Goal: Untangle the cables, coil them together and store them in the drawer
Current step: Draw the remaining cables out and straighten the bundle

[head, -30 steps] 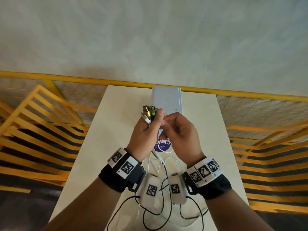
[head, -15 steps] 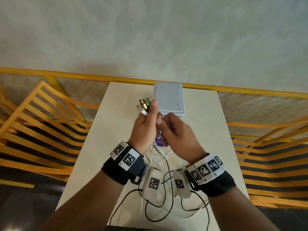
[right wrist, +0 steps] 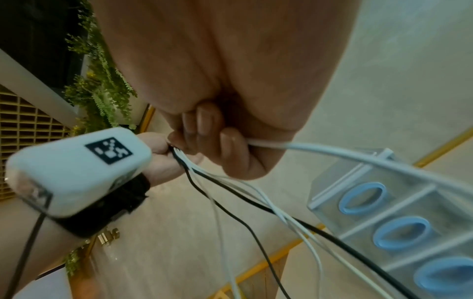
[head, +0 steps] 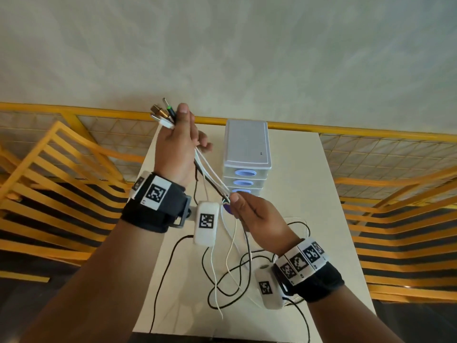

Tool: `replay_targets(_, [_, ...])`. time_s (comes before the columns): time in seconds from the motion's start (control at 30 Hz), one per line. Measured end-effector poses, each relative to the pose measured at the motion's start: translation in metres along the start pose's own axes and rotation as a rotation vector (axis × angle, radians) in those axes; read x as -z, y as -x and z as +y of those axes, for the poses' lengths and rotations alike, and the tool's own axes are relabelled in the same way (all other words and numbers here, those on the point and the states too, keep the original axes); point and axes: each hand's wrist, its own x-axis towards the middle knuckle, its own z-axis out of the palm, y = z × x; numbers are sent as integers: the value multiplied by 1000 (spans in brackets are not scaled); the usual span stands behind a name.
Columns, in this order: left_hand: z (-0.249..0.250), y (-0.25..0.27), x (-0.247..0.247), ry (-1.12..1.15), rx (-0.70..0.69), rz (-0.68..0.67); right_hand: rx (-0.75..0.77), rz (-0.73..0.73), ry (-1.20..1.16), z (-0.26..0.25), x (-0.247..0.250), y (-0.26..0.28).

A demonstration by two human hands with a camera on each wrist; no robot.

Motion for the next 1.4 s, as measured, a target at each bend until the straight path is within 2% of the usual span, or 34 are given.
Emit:
replay_targets(0.17, [14,-7,0,135,119,-4,-43,-21,-111,21,-7,18])
replay_targets(0.53, [37,-23,14,167,92,26,-197,-30,-184,81,-1,45])
replay_targets(0.67, [55,-28,23,179,58,40,-308,-16,-139,100,6,60])
replay_targets(0.83, [66,-12,19,127,65,-72,-451,-184,148,117,23,81])
replay_targets(0.93, [62,9,8,84,68,-189,-358,-74,325,91,46,72])
replay_targets(1.03, [45,32,-8,56,82,-317,-9,66,179,18,65,39])
replay_targets(1.07, [38,39,-14,39,77,-368,107,47,131,-8,65,26])
replay_targets(1.13, [24,53,-23,20,58,-459,246,-54,57,-47,56,-1])
replay_targets(1.17, [19,57,-27,16,53,-485,246,-113,-12,-58,49,-14])
replay_targets(1.27, [16,61,-29,13,70,-477,110,-256,-175,-63,28,-33])
replay_targets(1.4, [18,49,-17,11,104,-404,21,-260,-305,-46,5,-26])
